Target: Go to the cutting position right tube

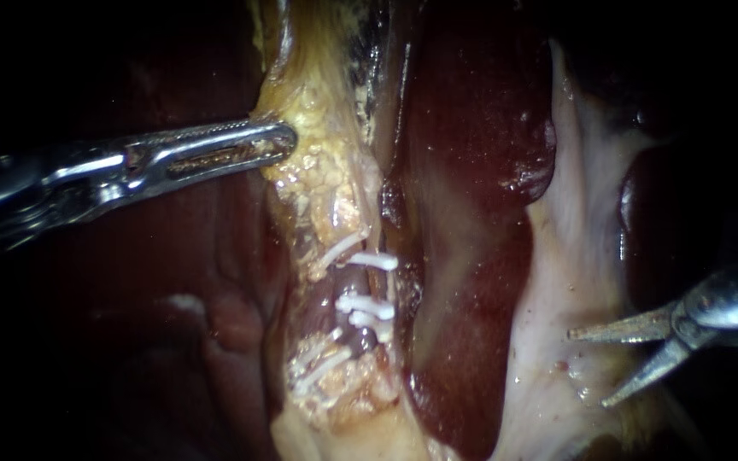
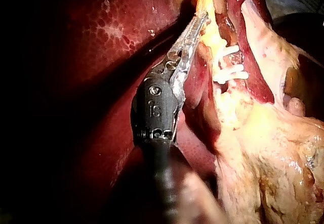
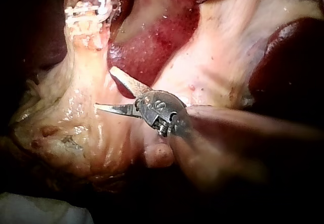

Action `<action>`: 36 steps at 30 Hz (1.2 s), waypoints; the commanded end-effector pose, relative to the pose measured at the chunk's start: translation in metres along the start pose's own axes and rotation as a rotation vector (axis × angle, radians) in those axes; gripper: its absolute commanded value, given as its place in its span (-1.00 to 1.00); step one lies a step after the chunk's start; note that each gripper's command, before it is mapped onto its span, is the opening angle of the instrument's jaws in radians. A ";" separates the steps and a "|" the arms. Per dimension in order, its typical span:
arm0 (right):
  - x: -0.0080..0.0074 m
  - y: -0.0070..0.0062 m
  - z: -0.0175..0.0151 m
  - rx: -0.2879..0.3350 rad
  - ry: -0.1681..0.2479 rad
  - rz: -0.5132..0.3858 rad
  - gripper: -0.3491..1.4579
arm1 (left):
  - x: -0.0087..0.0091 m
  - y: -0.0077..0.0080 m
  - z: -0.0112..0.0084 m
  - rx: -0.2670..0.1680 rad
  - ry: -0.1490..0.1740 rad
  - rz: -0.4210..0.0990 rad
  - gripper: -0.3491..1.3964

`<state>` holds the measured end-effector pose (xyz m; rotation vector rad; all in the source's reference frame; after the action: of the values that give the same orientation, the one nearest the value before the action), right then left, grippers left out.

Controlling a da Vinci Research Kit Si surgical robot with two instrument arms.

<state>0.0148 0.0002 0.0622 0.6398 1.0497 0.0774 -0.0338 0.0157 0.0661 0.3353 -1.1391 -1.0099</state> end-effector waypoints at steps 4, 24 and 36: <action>0.0002 0.0000 0.0002 -0.001 0.000 0.001 0.98 | -0.0004 0.0000 -0.0004 -0.001 0.001 -0.002 -1.00; 0.0023 0.0083 0.0122 0.016 0.019 0.428 0.98 | -0.0068 0.0001 -0.0099 -0.055 -0.073 -0.029 -1.00; -0.0005 0.0110 0.0181 0.069 -0.023 0.500 0.96 | -0.0068 -0.0002 -0.0100 -0.057 -0.073 -0.029 -1.00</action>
<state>0.0323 0.0007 0.0747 0.9583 0.8506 0.4631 -0.0256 0.0185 0.0576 0.2715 -1.1717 -1.0862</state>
